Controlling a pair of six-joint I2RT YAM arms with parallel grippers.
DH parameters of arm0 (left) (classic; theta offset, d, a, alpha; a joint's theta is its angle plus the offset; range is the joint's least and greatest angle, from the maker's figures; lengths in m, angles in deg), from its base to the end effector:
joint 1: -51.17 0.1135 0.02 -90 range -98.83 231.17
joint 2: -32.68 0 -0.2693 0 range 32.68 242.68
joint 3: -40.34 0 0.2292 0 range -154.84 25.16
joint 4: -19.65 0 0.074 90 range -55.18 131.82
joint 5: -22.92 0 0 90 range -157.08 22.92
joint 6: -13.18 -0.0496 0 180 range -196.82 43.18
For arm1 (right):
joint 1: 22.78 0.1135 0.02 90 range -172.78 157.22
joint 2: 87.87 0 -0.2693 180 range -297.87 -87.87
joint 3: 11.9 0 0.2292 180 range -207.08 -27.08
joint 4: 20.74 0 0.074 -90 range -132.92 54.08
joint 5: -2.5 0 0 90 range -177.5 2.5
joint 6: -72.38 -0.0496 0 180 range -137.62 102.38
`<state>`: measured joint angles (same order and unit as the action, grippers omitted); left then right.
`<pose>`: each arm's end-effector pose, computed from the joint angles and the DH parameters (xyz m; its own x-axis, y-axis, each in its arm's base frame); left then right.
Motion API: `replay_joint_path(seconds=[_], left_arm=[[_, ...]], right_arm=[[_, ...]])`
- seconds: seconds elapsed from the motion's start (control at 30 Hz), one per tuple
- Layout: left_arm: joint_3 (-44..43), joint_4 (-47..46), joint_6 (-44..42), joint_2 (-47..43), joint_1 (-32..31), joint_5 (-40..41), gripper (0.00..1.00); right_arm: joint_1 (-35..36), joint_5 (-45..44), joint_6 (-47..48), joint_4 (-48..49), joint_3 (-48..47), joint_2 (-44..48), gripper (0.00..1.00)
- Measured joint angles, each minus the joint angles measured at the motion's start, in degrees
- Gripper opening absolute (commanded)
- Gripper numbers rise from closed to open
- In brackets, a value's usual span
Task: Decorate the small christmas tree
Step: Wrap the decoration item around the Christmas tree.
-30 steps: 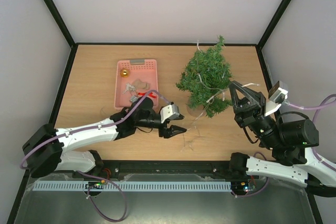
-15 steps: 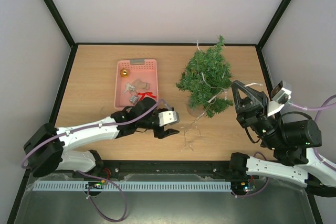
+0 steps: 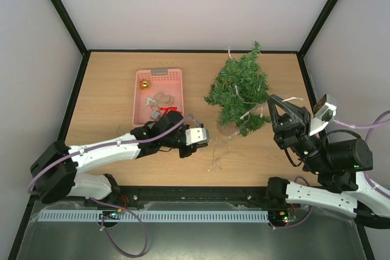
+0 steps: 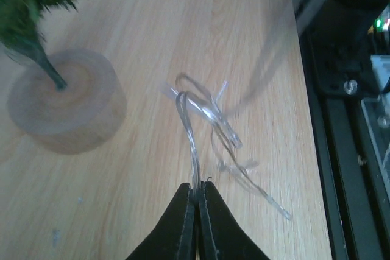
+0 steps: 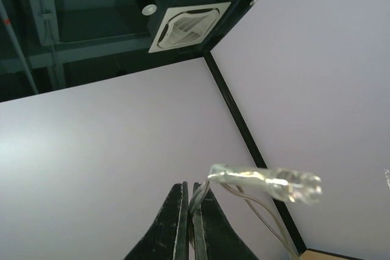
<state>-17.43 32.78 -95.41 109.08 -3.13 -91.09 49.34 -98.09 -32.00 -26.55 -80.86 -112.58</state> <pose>0.1443 -0.2354 0.2392 0.0097 0.4855 -0.8742 0.9924 0.1027 0.0681 0.0196 0.0312 0.4623 -0.0365 0.6821 -0.7303 -0.9108 0.2781 0.3052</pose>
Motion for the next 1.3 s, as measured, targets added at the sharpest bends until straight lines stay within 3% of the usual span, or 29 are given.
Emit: replay_joint_path(seconds=[0.23, 0.43, 0.83, 1.3], left_arm=[[0.0, -5.5, 5.7, -6.9, 1.8, -0.2, 0.02], [0.0, -7.6, 9.2, -5.9, 4.0, -0.1, 0.02], [-0.1, 3.8, 17.6, -5.3, 6.5, 11.2, 0.02], [-3.5, 8.0, 19.5, -19.6, 6.8, 12.5, 0.02]], right_arm=[[0.0, 0.1, -0.7, -3.4, 1.8, 2.3, 0.02], [0.0, 0.3, -1.3, -6.4, 1.9, 3.7, 0.02], [0.0, -2.0, -1.4, -5.1, 0.3, 3.3, 0.02], [0.0, -33.9, 3.4, -4.1, -5.2, 0.9, 0.02]])
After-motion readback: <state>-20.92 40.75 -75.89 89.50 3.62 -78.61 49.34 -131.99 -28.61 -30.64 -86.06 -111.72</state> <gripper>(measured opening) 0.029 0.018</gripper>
